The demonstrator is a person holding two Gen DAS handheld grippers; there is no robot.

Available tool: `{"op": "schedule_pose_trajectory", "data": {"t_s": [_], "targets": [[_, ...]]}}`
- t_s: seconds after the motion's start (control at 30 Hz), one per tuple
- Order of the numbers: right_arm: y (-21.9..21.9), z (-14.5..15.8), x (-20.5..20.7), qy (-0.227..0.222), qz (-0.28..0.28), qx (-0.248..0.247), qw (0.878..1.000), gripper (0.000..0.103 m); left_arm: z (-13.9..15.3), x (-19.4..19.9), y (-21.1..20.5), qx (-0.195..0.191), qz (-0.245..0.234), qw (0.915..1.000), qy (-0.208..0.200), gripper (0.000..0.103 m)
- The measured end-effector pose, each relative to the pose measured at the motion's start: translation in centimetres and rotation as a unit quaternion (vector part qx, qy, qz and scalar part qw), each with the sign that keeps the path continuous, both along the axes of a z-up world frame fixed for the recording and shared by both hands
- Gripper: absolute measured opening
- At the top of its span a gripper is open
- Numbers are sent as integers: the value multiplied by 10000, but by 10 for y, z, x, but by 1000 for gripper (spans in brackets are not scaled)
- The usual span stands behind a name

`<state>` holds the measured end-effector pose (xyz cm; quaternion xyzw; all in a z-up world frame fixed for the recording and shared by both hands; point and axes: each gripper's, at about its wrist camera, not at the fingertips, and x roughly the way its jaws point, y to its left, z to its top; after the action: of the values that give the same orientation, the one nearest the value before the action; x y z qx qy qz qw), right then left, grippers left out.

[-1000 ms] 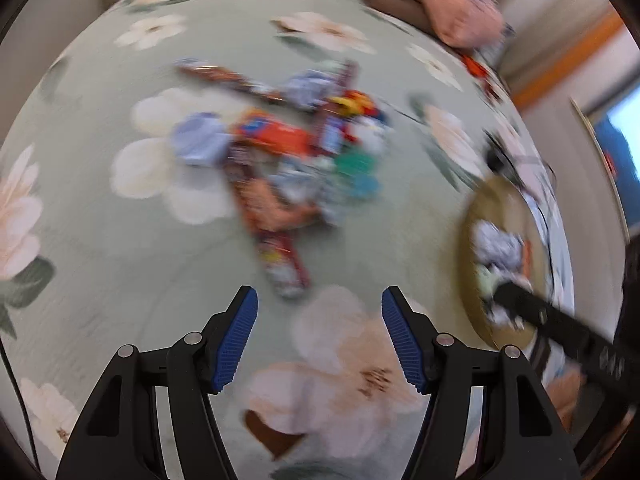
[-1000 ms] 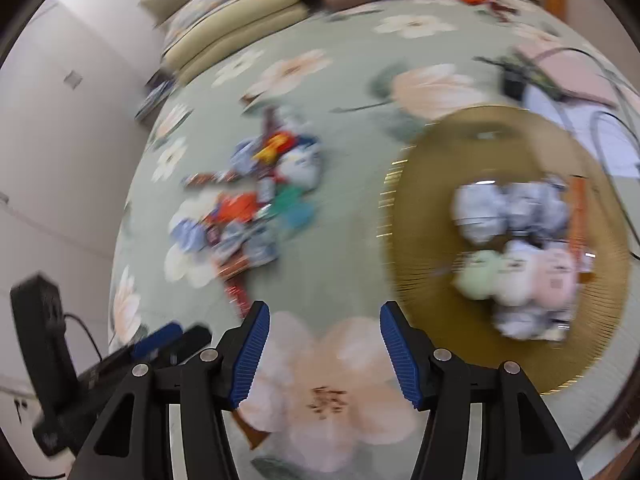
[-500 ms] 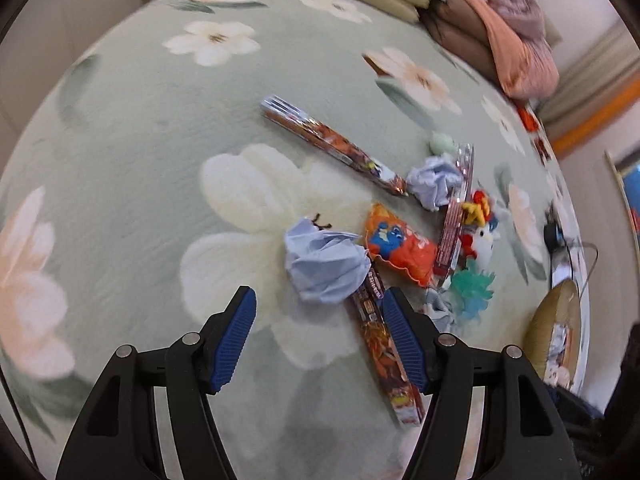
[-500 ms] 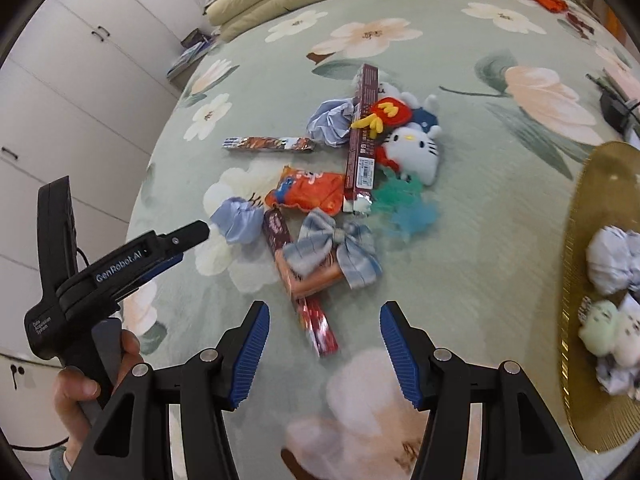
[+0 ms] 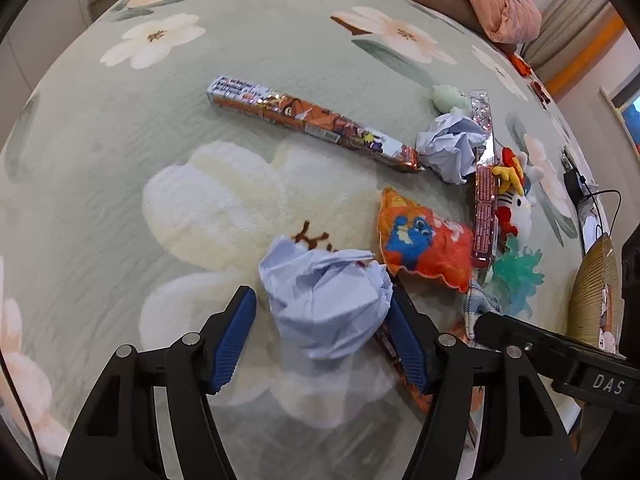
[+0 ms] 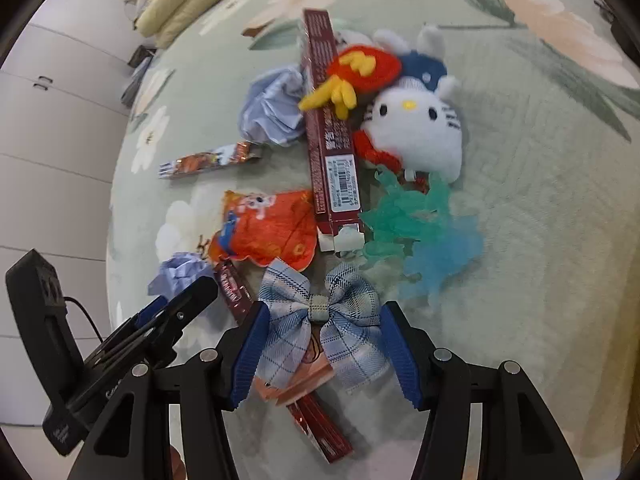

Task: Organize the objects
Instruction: 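Grasp a paper ball with the left gripper while the right grasps the plaid bow, then carry the paper ball and bow over the golden plate and open both grippers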

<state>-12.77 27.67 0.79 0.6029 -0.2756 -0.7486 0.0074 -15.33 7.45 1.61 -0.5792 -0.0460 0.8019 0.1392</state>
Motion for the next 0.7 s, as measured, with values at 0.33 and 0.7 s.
{"op": "schedule_pose_trajectory", "data": {"t_s": [0.33, 0.7], "targets": [[-5, 6, 4, 394, 107, -85, 9991, 39, 17, 13, -5, 155, 21, 9997, 211, 48], [2, 58, 93, 621, 397, 352, 9967, 39, 58, 95, -1, 241, -168, 9996, 45, 48]]}}
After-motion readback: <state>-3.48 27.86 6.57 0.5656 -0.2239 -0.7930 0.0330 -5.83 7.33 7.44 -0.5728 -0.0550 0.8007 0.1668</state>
